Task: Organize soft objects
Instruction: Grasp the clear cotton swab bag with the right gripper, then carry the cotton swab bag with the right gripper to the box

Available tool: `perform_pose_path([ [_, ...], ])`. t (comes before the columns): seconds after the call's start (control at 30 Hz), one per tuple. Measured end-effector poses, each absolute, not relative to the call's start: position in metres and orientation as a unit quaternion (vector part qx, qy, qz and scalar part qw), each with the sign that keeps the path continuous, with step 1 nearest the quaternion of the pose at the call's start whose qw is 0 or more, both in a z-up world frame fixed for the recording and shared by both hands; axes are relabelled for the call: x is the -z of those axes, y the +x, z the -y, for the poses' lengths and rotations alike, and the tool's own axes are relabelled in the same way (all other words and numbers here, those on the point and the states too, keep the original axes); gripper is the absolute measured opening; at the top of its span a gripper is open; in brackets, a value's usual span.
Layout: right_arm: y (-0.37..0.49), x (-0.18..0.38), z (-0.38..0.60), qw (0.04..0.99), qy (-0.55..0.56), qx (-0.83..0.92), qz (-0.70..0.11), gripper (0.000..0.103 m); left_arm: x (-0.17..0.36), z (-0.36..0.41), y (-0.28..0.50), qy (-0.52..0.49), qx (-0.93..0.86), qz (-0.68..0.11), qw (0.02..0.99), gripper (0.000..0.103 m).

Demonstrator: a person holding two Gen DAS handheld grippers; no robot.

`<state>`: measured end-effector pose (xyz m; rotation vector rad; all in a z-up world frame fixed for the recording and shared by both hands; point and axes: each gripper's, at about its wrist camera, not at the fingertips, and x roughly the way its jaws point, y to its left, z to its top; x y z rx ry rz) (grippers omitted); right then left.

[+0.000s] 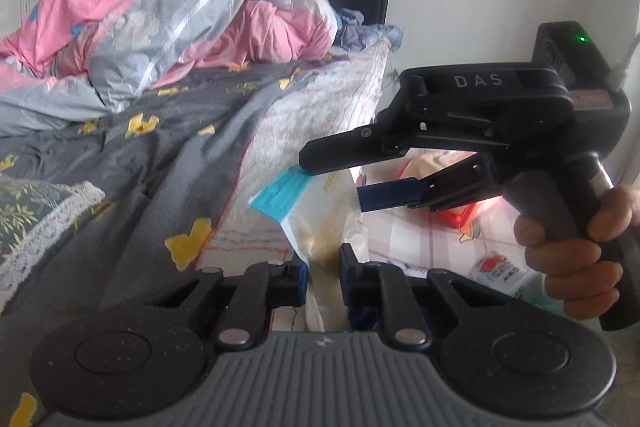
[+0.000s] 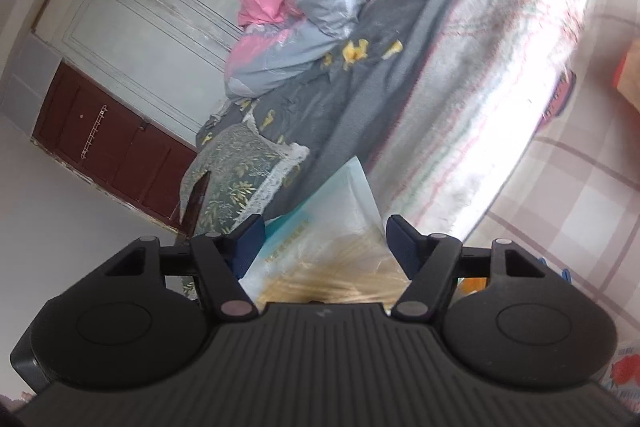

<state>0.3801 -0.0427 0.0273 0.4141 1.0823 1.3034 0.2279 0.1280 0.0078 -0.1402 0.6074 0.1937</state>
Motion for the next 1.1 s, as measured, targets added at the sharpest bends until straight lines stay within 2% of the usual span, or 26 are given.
perform_pose_path([
  [0.23,0.349,-0.094,0.077,0.659,0.181,-0.608,-0.403,0.067,-0.065,-0.109,0.189,-0.038,-0.067,-0.256,0.964,0.012],
  [0.43,0.317,-0.139,0.128,0.680,0.165,-0.624,-0.348,0.082,-0.108,-0.095,0.154,-0.075,0.012,-0.238,0.968,0.012],
  [0.6,0.293,-0.149,0.192,0.683,0.198,-0.615,-0.342,0.083,-0.123,-0.070,0.141,-0.101,0.104,-0.241,0.960,0.012],
  [0.7,0.268,-0.154,0.247,0.697,0.208,-0.603,-0.328,0.076,-0.126,-0.042,0.140,-0.097,0.159,-0.240,0.953,0.012],
  [0.77,0.252,-0.155,0.285,0.715,0.208,-0.584,-0.323,0.062,-0.127,-0.018,0.141,-0.085,0.187,-0.240,0.949,0.011],
  [0.9,0.222,-0.155,0.364,0.764,0.220,-0.517,-0.318,0.048,-0.116,0.034,0.156,-0.081,0.259,-0.255,0.928,0.011],
  [0.97,0.211,-0.151,0.406,0.786,0.233,-0.473,-0.323,0.036,-0.109,0.061,0.167,-0.080,0.289,-0.267,0.916,0.012],
  [1.1,0.197,-0.134,0.479,0.816,0.256,-0.387,-0.344,0.029,-0.077,0.114,0.201,-0.098,0.334,-0.316,0.883,0.013],
])
